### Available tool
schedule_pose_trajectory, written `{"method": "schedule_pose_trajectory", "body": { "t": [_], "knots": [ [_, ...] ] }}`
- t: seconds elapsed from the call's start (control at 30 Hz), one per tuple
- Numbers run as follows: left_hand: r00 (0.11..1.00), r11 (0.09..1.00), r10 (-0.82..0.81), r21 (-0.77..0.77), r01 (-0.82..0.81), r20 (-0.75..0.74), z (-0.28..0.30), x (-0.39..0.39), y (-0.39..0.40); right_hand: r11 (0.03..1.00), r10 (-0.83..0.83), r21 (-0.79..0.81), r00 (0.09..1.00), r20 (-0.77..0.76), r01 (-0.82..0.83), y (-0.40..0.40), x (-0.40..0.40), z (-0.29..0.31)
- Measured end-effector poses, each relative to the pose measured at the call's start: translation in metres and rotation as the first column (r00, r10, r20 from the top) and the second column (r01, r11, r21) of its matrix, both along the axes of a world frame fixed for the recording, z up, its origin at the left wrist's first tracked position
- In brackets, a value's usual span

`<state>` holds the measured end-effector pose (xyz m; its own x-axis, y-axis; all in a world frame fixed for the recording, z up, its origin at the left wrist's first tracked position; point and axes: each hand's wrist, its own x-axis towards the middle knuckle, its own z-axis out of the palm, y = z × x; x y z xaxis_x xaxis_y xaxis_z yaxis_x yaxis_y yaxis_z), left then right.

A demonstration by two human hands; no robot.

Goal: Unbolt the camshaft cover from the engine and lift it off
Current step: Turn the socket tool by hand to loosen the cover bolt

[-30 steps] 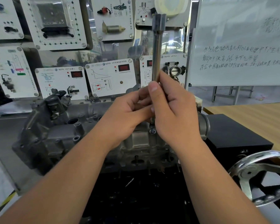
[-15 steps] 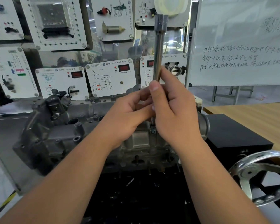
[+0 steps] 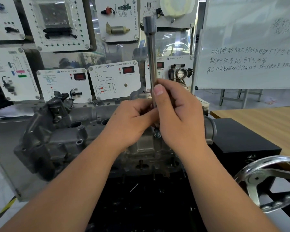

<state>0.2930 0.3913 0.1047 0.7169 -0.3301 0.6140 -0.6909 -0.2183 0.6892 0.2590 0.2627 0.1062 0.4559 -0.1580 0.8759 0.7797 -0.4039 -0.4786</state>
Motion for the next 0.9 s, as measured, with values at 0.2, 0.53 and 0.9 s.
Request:
{"method": "schedule_pose_trajectory", "body": {
  "t": [0.2, 0.53, 0.9],
  "knots": [
    [0.998, 0.999, 0.047, 0.014, -0.047, 0.044, 0.0, -0.001, 0.001, 0.994, -0.113, 0.006, 0.992, 0.049, 0.113, -0.006, -0.002, -0.002],
    [0.984, 0.926, 0.044, -0.363, -0.106, -0.174, 0.008, 0.005, -0.001, 0.936, -0.08, -0.341, 0.895, -0.439, -0.084, -0.039, 0.004, 0.002],
    [0.955, 0.919, 0.148, -0.321, -0.23, -0.258, 0.008, 0.014, -0.003, 0.845, -0.138, -0.523, 0.902, -0.408, -0.108, -0.043, 0.003, -0.001]
  ]
}}
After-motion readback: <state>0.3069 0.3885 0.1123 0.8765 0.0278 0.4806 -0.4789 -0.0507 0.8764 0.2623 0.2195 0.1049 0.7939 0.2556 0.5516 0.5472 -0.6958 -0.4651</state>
